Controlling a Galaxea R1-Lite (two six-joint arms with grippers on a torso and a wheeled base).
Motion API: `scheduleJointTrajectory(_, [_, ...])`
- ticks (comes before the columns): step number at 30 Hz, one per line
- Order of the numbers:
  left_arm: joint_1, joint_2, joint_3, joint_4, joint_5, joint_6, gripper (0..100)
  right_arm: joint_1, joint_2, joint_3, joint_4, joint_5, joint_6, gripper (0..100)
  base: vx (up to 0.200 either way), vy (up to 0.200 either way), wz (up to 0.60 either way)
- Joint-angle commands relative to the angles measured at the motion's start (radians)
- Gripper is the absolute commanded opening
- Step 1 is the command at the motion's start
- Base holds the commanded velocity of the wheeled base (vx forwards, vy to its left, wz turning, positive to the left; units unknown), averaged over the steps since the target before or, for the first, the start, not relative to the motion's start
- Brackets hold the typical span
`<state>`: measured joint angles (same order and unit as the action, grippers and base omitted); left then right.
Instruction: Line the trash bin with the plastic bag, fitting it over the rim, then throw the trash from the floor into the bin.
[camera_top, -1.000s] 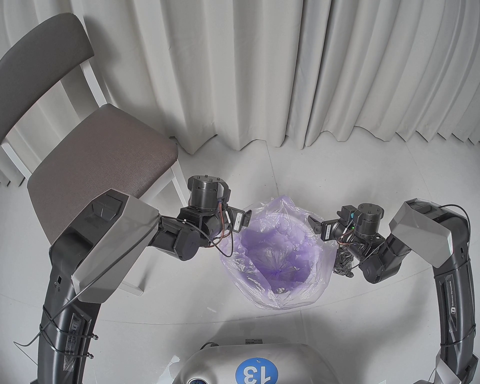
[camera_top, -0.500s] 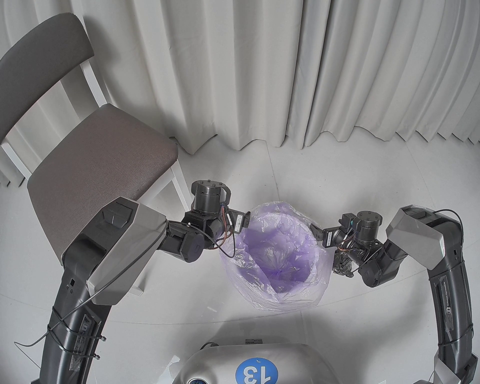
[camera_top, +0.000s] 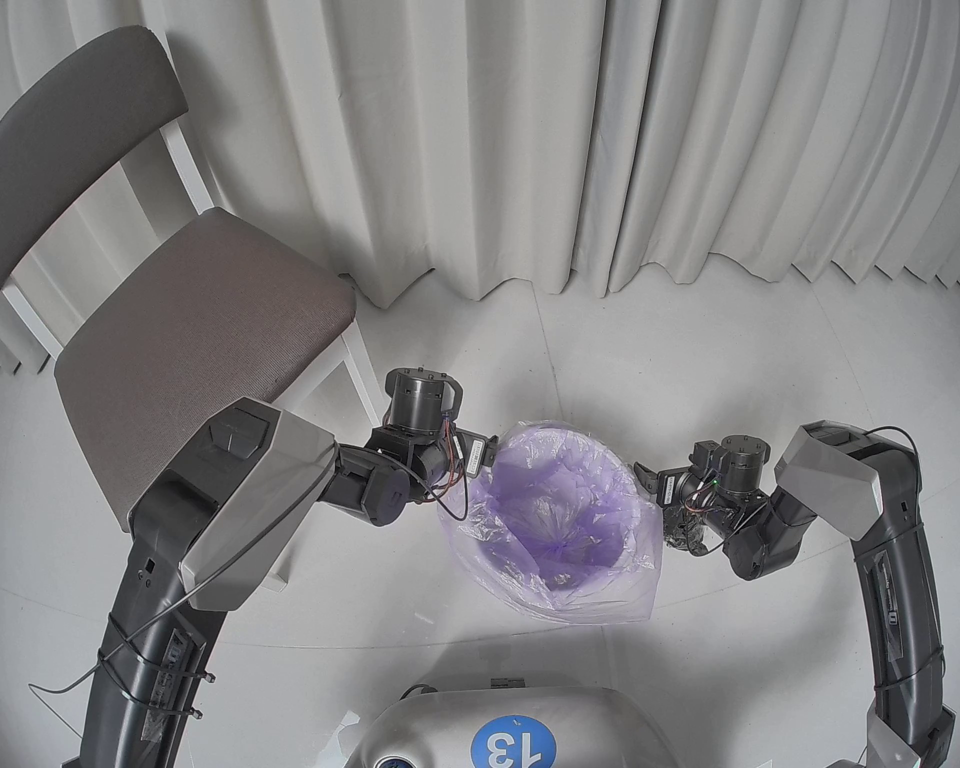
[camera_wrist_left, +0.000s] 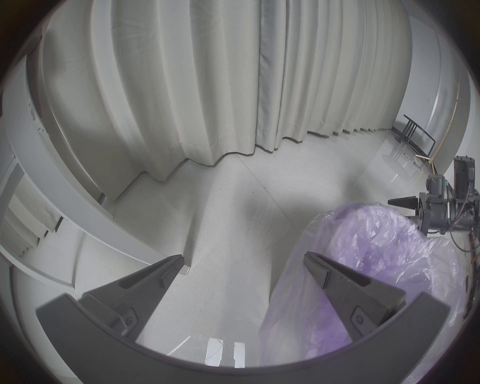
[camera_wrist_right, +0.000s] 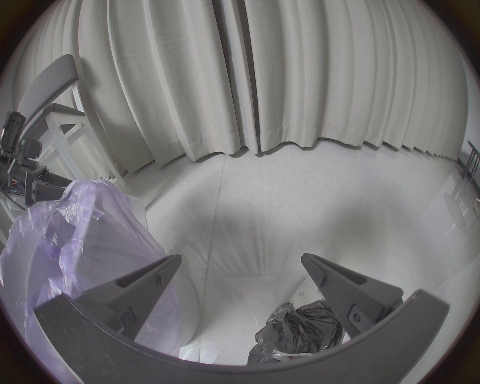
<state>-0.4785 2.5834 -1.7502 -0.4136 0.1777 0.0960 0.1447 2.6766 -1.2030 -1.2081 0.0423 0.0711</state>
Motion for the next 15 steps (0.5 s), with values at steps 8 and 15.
scheduleJointTrajectory(8, [0.000,0.003,0.011,0.004,0.000,0.004,100,0.001,0.035,0.000,-0.002,0.001,-0.001,100,0.000,0.000,0.00])
scheduleJointTrajectory(15, [0.000,0.011,0.017,0.004,0.000,0.005,100,0.001,0.046,-0.001,-0.001,0.004,0.001,100,0.000,0.000,0.00])
